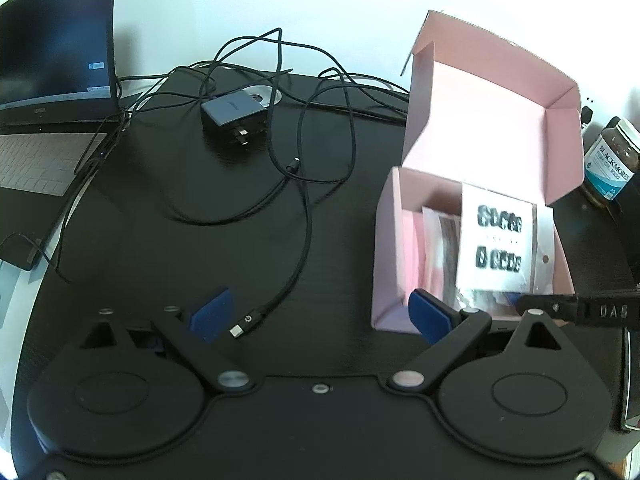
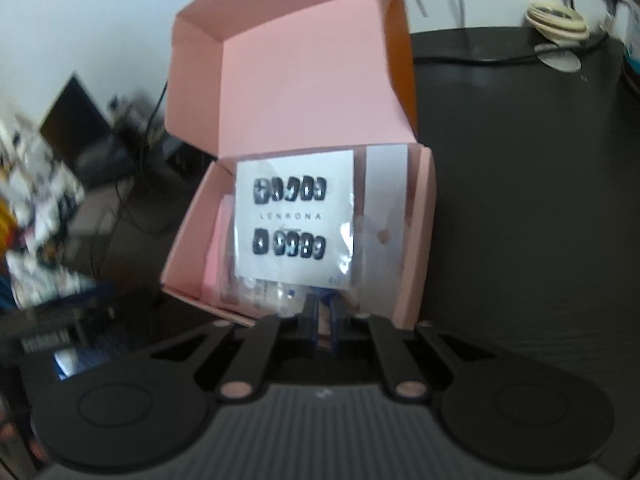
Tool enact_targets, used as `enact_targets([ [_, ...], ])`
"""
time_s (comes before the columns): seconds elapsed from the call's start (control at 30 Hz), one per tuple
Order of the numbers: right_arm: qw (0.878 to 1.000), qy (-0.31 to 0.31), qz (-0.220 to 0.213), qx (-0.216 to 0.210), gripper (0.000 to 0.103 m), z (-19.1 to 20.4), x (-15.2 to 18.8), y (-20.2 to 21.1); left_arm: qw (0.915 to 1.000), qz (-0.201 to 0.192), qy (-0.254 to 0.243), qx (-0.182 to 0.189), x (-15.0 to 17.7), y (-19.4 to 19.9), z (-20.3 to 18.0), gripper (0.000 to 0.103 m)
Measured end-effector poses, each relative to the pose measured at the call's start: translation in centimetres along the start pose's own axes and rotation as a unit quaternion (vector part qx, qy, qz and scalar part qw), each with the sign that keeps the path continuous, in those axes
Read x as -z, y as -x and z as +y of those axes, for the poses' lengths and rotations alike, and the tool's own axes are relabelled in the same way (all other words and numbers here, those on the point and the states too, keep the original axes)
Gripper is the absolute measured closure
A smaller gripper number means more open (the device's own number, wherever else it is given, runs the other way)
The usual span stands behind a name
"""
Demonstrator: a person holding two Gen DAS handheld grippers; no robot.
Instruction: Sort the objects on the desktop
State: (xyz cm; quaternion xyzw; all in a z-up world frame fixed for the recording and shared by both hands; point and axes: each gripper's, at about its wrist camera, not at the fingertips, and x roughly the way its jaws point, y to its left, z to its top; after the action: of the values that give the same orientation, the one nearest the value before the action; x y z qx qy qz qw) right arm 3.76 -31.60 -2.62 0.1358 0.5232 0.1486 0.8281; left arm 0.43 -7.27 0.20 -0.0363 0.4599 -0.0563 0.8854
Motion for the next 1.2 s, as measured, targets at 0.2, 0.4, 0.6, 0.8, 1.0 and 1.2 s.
enact_targets([
  [0.2,0.999,0.035,0.006,0.028,0.097,-0.9,0.0,0.8,0.9999,-0.004,-0.01,-0.006,0.2,0.4,-0.3,0.007],
  [0.4,0.996,0.069,-0.056,-0.006,0.095,0.8,-0.9,2.1,0.9999,-0.004,-0.003,-0.014,0.1,0.4,-0.1,0.007],
  [0.6,0.993,0.08,-0.088,0.026,0.093,2.6,-1.8,-1.8,0.9995,-0.007,-0.011,-0.027,0.1,0.2,-0.5,0.007],
  [0.8,0.993,0.07,-0.096,0.025,0.094,2.2,-2.0,-2.4,0.9996,0.001,-0.002,-0.03,-0.7,-0.8,-0.3,0.007],
  [1.0,0.984,0.087,-0.15,-0.033,0.057,1.0,-1.3,3.0,0.9988,-0.024,-0.014,-0.041,-3.1,-1.1,-0.4,0.006],
  [1.2,0.982,0.079,-0.172,0.028,0.03,-3.2,0.1,6.2,0.9993,0.004,-0.014,-0.035,-2.9,-2.9,-0.9,0.006],
])
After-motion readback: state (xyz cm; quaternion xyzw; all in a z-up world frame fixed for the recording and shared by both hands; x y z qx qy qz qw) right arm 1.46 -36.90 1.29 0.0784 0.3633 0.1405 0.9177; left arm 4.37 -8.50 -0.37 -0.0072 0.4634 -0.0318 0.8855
